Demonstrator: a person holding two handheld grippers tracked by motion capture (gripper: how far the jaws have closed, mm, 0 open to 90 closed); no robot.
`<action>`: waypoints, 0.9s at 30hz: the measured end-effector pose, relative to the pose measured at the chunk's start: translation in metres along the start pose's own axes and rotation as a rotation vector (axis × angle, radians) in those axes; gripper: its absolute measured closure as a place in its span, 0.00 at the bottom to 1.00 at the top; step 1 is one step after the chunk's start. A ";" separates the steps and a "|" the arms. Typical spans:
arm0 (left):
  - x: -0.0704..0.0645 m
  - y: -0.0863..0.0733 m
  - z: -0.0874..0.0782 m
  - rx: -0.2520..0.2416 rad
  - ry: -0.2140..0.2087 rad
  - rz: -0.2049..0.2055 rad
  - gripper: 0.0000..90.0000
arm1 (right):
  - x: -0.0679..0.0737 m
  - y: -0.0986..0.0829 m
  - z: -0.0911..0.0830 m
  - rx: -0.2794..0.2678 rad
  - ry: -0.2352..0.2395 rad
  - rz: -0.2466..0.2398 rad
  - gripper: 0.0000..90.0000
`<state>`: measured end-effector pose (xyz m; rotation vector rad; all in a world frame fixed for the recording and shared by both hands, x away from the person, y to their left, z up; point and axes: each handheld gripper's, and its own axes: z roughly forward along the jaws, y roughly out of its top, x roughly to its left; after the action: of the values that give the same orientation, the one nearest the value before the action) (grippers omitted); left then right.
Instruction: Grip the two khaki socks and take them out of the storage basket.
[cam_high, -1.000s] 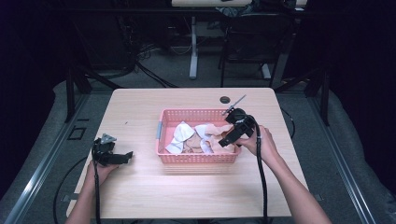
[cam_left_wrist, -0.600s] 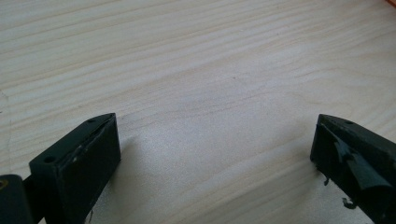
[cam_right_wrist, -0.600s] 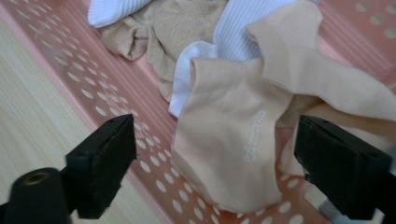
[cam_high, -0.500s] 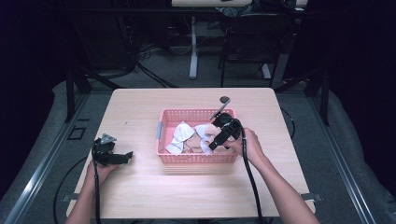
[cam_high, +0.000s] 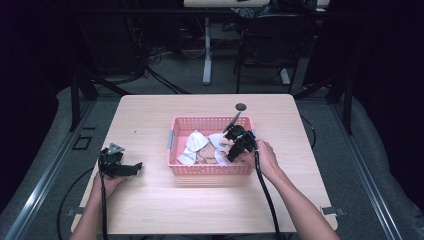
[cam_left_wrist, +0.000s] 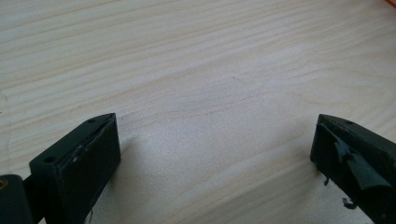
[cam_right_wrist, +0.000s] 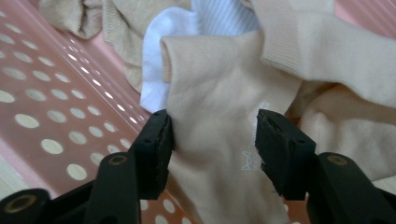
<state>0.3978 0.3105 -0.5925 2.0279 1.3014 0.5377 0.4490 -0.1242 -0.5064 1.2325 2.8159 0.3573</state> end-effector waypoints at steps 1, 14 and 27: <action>0.000 0.000 0.000 0.000 0.000 0.000 0.02 | 0.000 -0.001 0.002 -0.011 -0.006 0.014 0.60; 0.000 0.000 0.000 0.000 0.000 0.000 0.02 | -0.002 -0.002 -0.006 -0.025 -0.044 0.000 0.94; 0.000 0.000 0.000 0.000 0.000 0.000 0.02 | -0.004 -0.009 -0.035 -0.111 -0.022 -0.005 0.95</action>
<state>0.3978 0.3105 -0.5925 2.0276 1.3015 0.5377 0.4408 -0.1401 -0.4745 1.1999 2.7387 0.4898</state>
